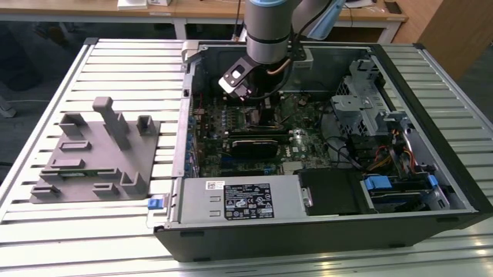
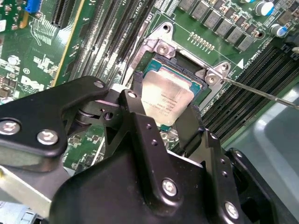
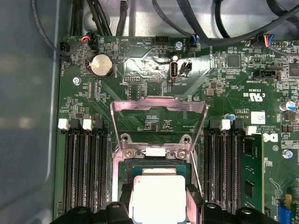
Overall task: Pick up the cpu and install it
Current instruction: 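Place the cpu into insertion slot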
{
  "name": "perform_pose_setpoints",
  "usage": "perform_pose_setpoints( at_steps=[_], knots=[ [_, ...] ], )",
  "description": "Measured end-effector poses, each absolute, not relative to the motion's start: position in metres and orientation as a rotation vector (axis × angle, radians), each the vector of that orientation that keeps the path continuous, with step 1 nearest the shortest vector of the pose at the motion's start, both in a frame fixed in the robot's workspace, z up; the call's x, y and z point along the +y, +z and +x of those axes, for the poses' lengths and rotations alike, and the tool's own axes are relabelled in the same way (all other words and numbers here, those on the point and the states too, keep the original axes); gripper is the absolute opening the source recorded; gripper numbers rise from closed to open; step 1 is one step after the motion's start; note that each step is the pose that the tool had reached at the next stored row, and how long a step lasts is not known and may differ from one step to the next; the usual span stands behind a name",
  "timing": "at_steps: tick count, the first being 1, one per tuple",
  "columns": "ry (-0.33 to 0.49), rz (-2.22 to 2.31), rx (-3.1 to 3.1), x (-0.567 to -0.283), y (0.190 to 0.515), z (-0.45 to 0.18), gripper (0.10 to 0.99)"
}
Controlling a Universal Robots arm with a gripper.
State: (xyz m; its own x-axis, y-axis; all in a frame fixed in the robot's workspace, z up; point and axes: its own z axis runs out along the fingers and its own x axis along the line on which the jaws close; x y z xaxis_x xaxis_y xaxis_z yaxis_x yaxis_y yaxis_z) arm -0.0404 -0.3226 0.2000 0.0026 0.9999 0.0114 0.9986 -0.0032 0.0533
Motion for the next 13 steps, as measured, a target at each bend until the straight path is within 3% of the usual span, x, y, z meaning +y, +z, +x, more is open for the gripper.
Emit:
perform_pose_setpoints(
  at_steps=[13],
  knots=[
    [0.070,2.213,2.187,-0.3193,0.1944,-0.0400,0.533]
  ],
)
